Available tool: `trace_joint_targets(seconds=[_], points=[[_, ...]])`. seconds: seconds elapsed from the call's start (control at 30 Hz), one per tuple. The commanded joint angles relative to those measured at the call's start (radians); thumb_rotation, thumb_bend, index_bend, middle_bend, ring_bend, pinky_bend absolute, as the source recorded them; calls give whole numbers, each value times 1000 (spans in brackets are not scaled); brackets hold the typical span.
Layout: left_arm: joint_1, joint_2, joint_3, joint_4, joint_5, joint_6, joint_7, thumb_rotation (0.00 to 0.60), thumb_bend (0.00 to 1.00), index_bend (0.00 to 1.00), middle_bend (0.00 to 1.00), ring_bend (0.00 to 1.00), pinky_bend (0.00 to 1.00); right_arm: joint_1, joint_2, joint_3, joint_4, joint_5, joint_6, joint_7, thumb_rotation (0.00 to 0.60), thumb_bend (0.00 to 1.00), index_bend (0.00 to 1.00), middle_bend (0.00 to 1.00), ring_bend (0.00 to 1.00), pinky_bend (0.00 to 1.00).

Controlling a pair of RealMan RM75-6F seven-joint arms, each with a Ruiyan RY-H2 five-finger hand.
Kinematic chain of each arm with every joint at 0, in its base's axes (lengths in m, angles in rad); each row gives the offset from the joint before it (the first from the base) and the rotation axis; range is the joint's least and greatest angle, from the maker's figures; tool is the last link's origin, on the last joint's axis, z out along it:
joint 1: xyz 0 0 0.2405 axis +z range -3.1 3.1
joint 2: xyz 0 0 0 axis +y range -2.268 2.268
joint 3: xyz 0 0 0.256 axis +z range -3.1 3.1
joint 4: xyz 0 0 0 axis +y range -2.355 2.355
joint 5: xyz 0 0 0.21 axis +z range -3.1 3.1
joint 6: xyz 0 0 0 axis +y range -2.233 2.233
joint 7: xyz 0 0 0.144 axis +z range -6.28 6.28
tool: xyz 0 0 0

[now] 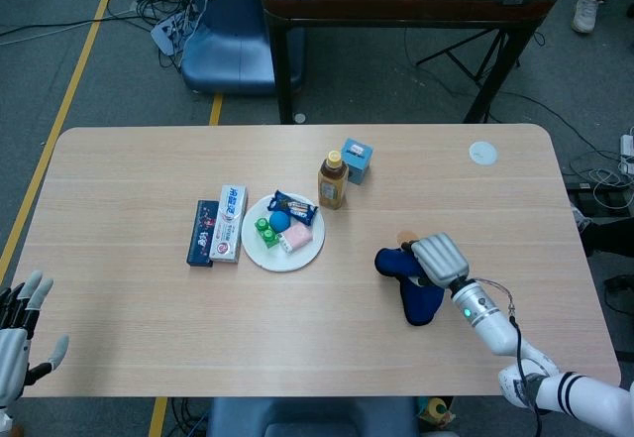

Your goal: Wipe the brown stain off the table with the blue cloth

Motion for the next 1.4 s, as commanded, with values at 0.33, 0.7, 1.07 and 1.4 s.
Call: trace_joint_targets(seconds=[0.33,0.7,1.07,1.4], points=[[-5,-11,1,13,-6,-16,-1,600,319,52,0,0,0,96,-28,86,115,194,-101,-123,600,614,660,657,605,690],[-11,-11,2,8,-13,-35,8,600,319,52,0,0,0,190,-174,87,306,370,-238,-262,600,615,660,640,605,689],[-2,-8,4,9,-19,-27,0,600,319,52,0,0,0,220,-230,51,324,423,-307,-289,600,614,660,640,605,687],[-1,-7,7,9,-17,-29,-1,600,319,52,0,0,0,201,-167,16,174,333,-298,-189,600,614,660,641,605,688]])
